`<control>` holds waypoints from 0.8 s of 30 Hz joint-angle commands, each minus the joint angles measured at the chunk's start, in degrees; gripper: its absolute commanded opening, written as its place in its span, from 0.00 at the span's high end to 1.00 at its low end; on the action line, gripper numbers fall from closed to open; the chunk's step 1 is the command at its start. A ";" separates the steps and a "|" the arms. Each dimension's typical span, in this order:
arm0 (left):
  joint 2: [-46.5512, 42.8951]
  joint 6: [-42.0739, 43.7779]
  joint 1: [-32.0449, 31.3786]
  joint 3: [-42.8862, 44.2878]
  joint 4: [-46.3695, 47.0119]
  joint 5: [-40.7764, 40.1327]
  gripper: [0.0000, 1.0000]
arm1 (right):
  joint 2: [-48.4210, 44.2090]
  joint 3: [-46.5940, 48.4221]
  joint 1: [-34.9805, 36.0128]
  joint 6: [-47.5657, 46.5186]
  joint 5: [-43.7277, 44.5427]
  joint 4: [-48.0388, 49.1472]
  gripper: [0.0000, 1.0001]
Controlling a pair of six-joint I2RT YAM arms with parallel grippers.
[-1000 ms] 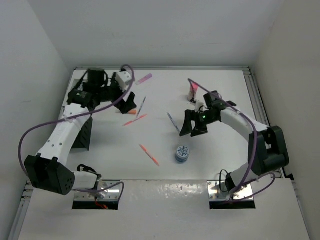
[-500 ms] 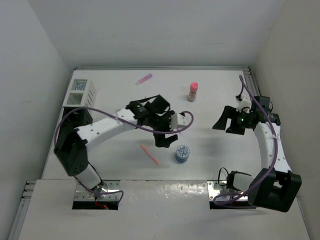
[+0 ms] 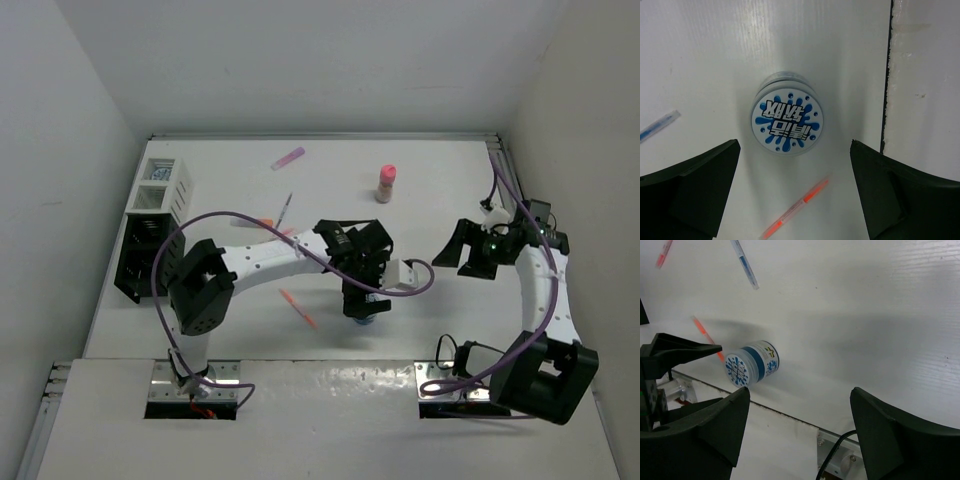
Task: Sort the stationery into containers
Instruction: Pick up the stationery from the center of the board.
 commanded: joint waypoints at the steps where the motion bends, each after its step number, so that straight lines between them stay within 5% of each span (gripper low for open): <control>1: 0.82 -1.23 -1.49 2.47 0.70 0.09 0.01 | 0.29 2.12 -0.71 -1.79 -1.97 -0.56 0.20; 13: 5.57 -2.55 -2.11 2.47 5.80 -6.50 0.03 | -0.06 2.03 -3.43 -2.23 -2.32 -0.47 0.20; 19: 5.40 -2.72 -1.49 1.16 7.29 -7.38 0.24 | -0.06 1.86 -4.05 -2.93 -2.50 -0.64 0.20; 24: 4.08 -3.60 0.09 -0.07 8.00 -6.59 0.53 | 0.29 1.33 -4.23 -3.28 -2.50 -0.56 0.20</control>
